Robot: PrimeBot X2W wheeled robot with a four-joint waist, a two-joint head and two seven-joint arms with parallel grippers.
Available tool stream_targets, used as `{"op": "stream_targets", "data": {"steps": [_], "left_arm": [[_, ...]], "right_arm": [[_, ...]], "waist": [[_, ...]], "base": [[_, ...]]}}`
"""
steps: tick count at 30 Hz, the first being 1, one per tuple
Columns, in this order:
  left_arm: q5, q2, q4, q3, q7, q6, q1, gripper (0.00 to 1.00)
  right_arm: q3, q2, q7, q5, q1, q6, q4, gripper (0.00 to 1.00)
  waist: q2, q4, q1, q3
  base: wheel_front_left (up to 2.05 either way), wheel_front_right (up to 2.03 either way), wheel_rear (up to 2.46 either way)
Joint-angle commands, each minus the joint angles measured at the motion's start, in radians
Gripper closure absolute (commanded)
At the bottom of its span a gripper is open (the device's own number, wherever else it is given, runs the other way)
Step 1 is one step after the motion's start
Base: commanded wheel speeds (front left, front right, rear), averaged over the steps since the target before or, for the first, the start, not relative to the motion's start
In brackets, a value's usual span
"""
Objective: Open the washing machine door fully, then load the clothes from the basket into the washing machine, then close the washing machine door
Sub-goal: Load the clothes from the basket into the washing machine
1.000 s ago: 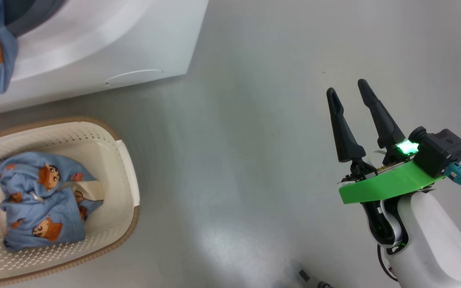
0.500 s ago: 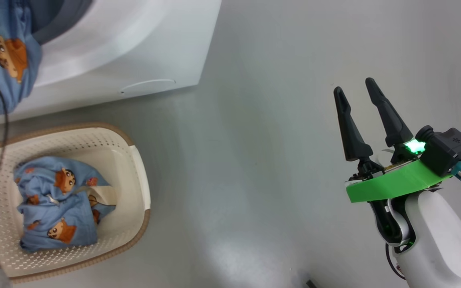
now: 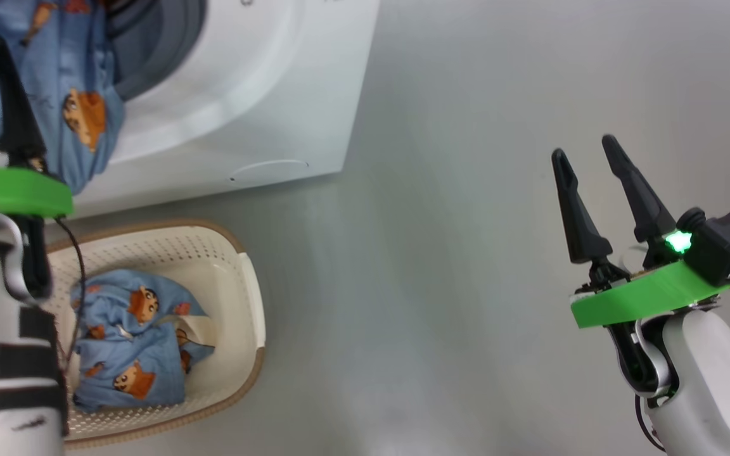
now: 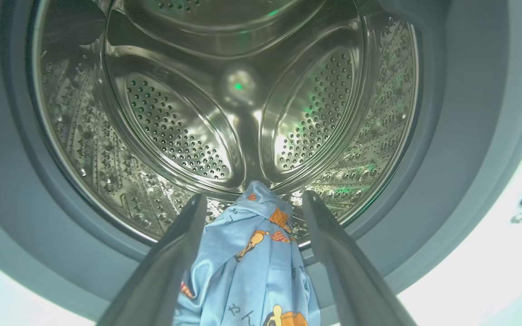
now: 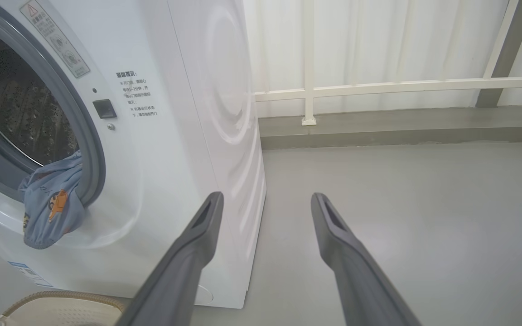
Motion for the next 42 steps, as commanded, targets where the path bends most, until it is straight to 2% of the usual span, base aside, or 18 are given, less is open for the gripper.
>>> {"op": "stream_targets", "data": {"steps": [1,12,32,42], "left_arm": [[0.012,0.024,-0.041,0.028,-0.005,-0.003,0.034,0.0],[0.039,-0.049,-0.11,0.034,-0.005,-0.009,0.184,0.0],[0.035,-0.085,-0.262,-0.023,-0.005,-0.009,0.491,0.0],[0.041,-0.103,-0.316,-0.001,-0.005,-0.009,0.621,0.0]], "right_arm": [[0.011,-0.014,-0.008,-0.001,0.035,0.005,-0.016,0.0],[0.01,-0.042,-0.008,0.008,0.087,0.005,-0.001,0.0],[-0.041,-0.081,-0.008,0.021,0.207,0.005,0.0,0.0],[-0.078,-0.093,-0.008,0.026,0.285,0.005,-0.006,0.0]], "waist": [[0.0,0.025,0.0,-0.038],[0.0,0.068,0.0,-0.145],[0.0,0.124,0.0,-0.29],[0.0,0.154,0.0,-0.353]], "base": [[0.0,0.0,0.0],[0.0,0.0,0.0],[0.0,0.0,0.0],[0.0,0.0,0.0]]}}
